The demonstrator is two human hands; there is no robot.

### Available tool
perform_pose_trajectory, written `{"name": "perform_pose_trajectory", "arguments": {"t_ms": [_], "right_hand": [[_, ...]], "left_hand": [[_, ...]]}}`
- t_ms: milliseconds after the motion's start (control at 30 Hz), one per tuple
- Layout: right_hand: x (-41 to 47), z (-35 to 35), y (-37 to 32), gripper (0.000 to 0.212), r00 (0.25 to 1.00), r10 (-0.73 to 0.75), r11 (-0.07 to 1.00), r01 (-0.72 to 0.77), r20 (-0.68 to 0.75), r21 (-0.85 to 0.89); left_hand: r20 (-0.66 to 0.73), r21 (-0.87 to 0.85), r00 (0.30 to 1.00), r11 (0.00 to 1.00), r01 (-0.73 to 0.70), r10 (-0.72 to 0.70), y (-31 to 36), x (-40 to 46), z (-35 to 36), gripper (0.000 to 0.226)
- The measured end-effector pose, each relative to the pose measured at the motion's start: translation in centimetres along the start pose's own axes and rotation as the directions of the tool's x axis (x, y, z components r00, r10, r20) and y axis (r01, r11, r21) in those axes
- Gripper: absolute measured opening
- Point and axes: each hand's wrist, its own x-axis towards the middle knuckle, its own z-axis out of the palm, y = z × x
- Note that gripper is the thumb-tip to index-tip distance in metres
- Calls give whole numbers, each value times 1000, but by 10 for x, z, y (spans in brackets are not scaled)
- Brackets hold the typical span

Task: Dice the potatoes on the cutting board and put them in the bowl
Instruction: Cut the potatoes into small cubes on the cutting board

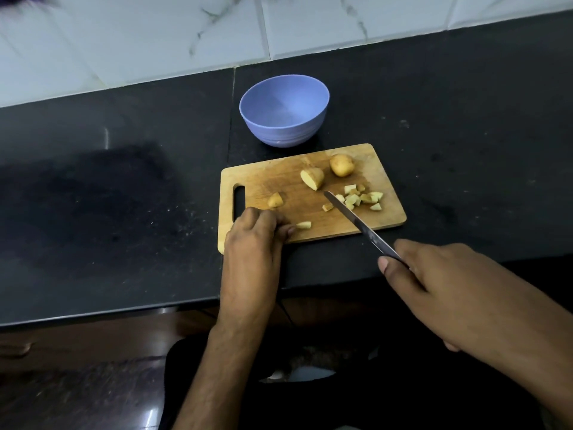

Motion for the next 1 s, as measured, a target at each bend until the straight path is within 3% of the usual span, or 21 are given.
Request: {"name": "perform_pose_trajectory", "arguments": {"t_ms": [133, 300, 567, 767, 1000], "right_hand": [[-1, -1, 6, 35, 1000, 3, 1000, -2, -20, 26], [-2, 0, 14, 34, 999, -17, 999, 18, -45, 28], [-6, -4, 24, 33, 998, -6, 999, 9, -57, 43], [-8, 3, 34, 37, 994, 18, 997, -11, -105, 73], [-6, 4, 27, 38, 995, -21, 999, 25, -98, 36]], "left_hand": [[-14, 140, 999, 989, 47, -46, 3, 7, 1, 21], [-40, -50, 995, 995, 90, -92, 11, 21, -2, 18], [121, -76, 984, 990, -118, 127, 46, 53, 23, 10], [119, -46, 985, 992, -119, 124, 51, 50, 23, 42], [39, -98, 997, 994, -55, 59, 28, 23, 3, 13]]}}
